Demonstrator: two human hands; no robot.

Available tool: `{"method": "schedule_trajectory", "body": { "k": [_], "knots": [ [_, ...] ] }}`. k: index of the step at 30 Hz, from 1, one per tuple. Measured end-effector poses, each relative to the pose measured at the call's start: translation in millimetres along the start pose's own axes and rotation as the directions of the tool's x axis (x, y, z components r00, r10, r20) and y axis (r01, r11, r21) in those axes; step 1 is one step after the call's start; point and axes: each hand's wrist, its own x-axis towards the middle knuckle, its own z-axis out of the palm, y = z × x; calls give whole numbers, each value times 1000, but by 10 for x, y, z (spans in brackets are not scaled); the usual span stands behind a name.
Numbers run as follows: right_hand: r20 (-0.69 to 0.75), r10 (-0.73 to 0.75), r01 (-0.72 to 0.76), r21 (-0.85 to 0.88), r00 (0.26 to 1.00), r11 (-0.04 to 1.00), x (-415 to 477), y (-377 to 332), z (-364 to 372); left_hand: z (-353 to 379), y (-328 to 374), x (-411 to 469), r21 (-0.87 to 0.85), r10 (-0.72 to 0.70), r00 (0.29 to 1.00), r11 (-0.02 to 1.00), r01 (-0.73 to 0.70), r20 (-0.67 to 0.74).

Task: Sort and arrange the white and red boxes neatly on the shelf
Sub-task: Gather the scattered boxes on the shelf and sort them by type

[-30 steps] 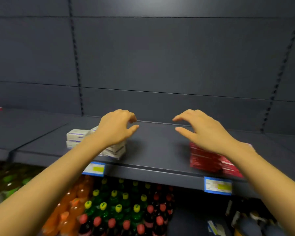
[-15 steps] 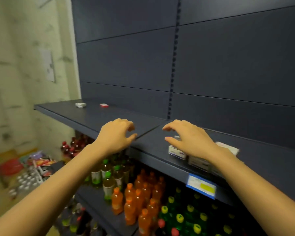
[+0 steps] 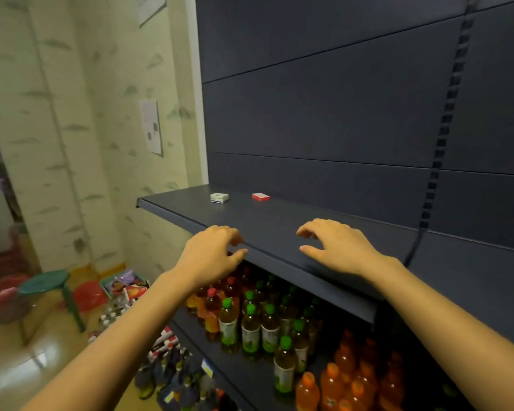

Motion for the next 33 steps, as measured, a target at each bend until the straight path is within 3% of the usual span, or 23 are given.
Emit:
{"method": "schedule_trajectory", "body": {
  "k": [12, 22, 33],
  "knots": [
    [74, 13, -7, -77, 997, 997, 1460, -92, 662, 445, -1092, 742, -45, -64, 998, 997, 65, 5],
    [113, 173, -154, -159, 978, 975, 2828, 400, 1071, 857, -2003, 1952, 21, -3, 995, 1000, 1, 102],
    [159, 287, -241, -254, 945, 937, 3536, 643, 1463, 1406, -2867, 2922, -159, 34, 980, 987, -3, 196]
  ]
}}
